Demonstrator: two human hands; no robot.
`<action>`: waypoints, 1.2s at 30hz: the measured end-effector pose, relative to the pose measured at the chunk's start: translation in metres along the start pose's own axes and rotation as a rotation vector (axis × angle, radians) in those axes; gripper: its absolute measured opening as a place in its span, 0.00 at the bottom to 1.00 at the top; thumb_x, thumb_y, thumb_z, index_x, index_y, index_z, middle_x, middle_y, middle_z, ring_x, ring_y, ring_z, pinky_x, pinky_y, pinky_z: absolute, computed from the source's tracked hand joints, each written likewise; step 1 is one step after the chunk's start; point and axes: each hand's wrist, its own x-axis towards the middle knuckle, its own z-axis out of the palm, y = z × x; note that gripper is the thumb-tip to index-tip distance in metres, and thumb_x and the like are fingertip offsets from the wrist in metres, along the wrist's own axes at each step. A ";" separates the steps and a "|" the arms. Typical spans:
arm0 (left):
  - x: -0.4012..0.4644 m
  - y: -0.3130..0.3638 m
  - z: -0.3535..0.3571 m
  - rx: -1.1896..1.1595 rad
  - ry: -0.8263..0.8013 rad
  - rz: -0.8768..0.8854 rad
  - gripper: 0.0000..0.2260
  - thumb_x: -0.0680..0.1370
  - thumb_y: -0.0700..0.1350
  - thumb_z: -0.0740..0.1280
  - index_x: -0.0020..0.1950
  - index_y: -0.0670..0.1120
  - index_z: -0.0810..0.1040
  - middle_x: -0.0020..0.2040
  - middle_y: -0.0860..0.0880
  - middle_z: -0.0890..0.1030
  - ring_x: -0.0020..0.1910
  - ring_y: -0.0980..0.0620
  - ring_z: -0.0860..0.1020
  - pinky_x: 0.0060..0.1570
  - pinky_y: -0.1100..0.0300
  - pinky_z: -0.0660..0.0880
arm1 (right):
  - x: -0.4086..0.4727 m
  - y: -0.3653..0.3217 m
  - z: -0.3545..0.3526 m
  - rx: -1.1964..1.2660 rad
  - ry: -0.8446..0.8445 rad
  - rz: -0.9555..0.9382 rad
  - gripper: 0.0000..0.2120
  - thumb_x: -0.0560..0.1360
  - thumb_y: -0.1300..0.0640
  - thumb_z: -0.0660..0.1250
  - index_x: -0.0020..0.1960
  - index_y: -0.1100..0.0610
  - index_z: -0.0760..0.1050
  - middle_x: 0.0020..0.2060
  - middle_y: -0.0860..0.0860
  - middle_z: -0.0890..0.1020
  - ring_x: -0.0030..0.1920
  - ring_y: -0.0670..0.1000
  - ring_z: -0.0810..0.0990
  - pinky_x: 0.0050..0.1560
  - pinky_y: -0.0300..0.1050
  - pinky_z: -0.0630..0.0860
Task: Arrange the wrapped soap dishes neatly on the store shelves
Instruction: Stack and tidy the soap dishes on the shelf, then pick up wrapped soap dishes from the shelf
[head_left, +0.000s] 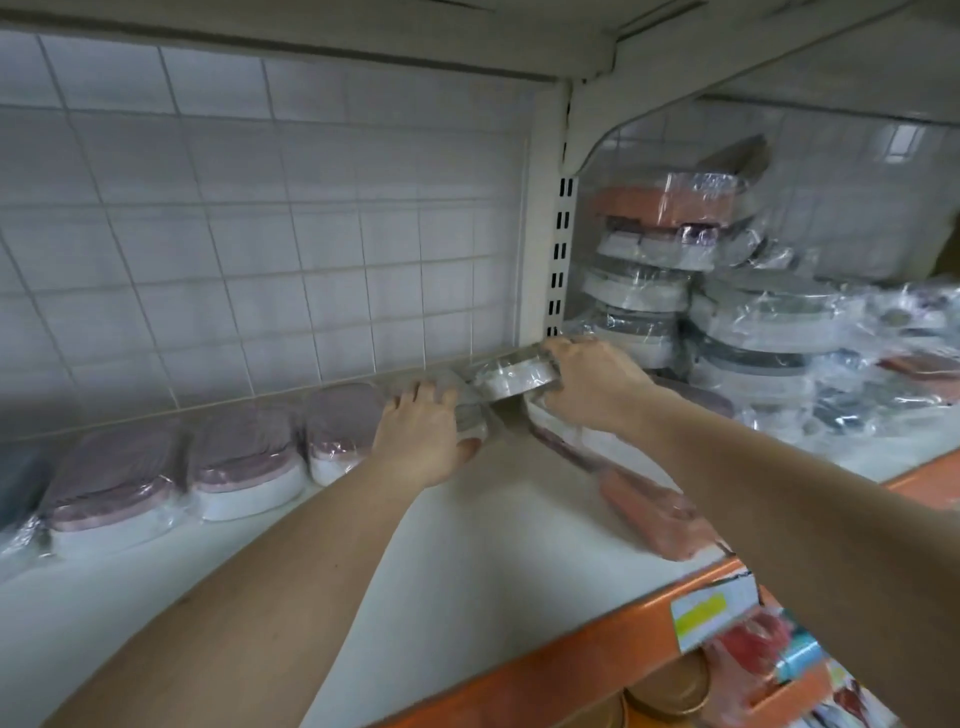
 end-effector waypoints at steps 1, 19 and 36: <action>0.002 -0.001 0.004 0.007 0.000 -0.007 0.29 0.76 0.58 0.62 0.72 0.46 0.60 0.69 0.44 0.65 0.68 0.44 0.64 0.63 0.54 0.63 | 0.008 -0.002 0.004 -0.017 0.000 -0.035 0.24 0.75 0.55 0.63 0.70 0.58 0.63 0.63 0.57 0.73 0.63 0.58 0.71 0.60 0.49 0.69; 0.008 -0.005 0.003 -0.194 0.156 -0.070 0.16 0.79 0.48 0.61 0.66 0.46 0.73 0.64 0.48 0.75 0.64 0.47 0.69 0.57 0.56 0.66 | 0.053 -0.014 0.016 0.022 0.121 -0.022 0.22 0.78 0.54 0.61 0.66 0.65 0.62 0.60 0.60 0.72 0.60 0.59 0.73 0.52 0.49 0.73; -0.086 -0.008 -0.062 -0.521 0.164 0.072 0.16 0.76 0.46 0.67 0.64 0.48 0.77 0.62 0.51 0.79 0.60 0.55 0.75 0.51 0.71 0.64 | -0.051 -0.016 -0.017 0.522 0.532 -0.013 0.25 0.73 0.48 0.67 0.66 0.58 0.68 0.57 0.53 0.76 0.59 0.54 0.71 0.53 0.43 0.65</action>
